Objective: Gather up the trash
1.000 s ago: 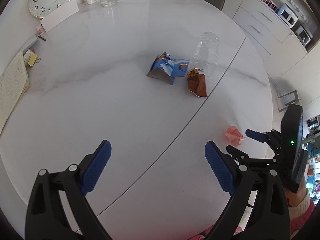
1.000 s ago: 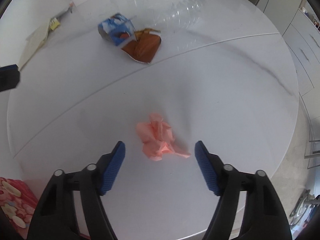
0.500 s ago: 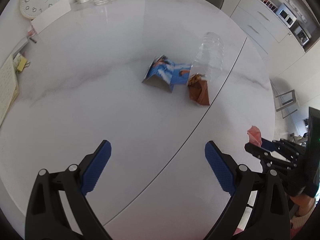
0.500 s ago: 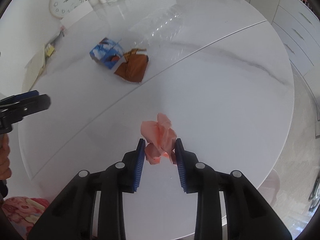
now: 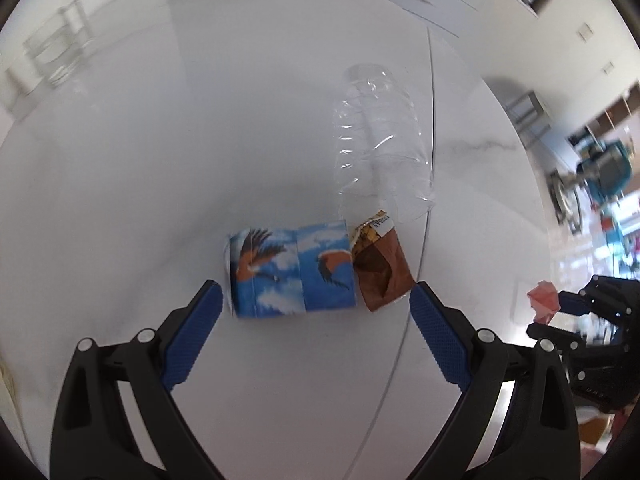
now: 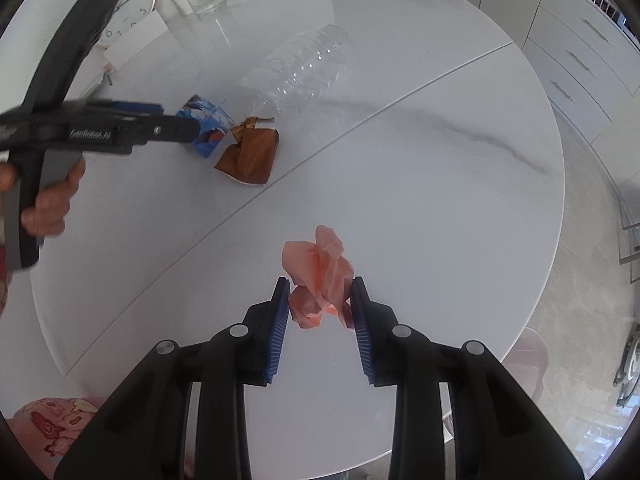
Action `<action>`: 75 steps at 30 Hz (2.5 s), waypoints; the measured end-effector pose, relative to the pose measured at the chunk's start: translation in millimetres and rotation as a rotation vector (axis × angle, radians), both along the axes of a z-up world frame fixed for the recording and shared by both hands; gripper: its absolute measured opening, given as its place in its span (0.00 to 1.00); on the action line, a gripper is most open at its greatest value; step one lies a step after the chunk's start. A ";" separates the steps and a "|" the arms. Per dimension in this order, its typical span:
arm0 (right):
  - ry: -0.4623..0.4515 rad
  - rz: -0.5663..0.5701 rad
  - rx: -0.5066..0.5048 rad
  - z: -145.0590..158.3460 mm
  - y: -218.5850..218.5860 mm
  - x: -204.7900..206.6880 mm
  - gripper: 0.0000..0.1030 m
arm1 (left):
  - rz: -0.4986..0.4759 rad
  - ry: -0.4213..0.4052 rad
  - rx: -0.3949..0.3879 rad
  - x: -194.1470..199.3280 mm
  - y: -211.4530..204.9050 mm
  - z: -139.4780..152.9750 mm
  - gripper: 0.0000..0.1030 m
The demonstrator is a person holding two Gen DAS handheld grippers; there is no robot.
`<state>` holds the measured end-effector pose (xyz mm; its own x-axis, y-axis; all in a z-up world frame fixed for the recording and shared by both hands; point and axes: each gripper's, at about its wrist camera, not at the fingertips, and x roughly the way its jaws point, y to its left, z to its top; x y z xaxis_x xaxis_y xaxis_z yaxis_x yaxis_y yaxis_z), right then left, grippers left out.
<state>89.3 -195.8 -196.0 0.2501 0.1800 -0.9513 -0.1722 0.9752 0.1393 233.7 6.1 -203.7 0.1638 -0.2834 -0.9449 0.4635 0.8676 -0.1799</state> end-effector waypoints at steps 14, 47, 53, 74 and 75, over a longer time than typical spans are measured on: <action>0.032 -0.024 0.000 -6.0 -2.3 -12.5 0.31 | -0.142 0.034 0.043 22.9 -3.3 -27.3 0.68; 0.048 0.000 0.008 -9.1 -0.8 -9.3 0.33 | -0.079 -0.032 0.014 14.2 12.3 -11.1 0.71; 0.064 -0.039 -0.001 -11.0 0.8 -4.8 0.33 | -0.410 -0.030 -0.003 22.4 1.3 8.1 0.87; 0.082 -0.341 0.047 6.7 22.7 -41.8 0.33 | -1.036 0.047 0.050 32.3 -41.6 -41.7 0.49; 0.080 -0.340 0.044 7.2 25.1 -41.5 0.33 | -1.011 0.039 0.047 32.5 -39.9 -40.7 0.48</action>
